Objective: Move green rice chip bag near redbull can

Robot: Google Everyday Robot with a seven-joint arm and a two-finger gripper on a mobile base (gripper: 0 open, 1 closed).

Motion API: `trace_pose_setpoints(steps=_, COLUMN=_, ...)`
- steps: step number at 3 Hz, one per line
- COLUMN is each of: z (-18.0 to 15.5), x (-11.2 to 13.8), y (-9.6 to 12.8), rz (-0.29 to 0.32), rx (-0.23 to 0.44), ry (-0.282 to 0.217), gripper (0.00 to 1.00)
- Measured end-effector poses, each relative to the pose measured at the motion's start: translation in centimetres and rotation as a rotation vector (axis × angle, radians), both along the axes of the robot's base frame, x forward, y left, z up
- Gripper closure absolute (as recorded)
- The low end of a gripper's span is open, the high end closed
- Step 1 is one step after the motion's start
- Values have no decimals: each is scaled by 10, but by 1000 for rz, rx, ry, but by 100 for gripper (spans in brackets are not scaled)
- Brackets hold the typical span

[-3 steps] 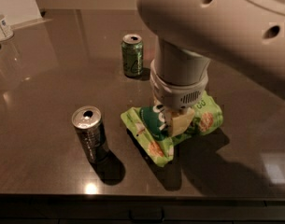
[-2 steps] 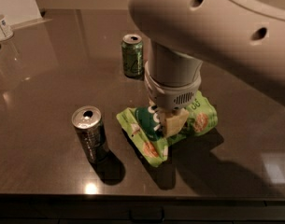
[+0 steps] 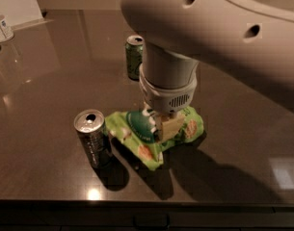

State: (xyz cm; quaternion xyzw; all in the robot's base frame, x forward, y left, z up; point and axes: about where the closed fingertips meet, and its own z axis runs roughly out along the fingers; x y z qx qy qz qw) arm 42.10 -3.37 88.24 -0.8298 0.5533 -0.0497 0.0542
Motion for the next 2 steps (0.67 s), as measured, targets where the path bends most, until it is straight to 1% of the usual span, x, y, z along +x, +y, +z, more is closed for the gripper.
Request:
trace_pose_setpoints(steps=1, z=5, x=-2, y=7, rz=15, rx=18, ry=9, gripper=0)
trace_pose_setpoints(steps=2, z=5, x=-2, y=7, rz=15, rx=18, ry=9, gripper=0)
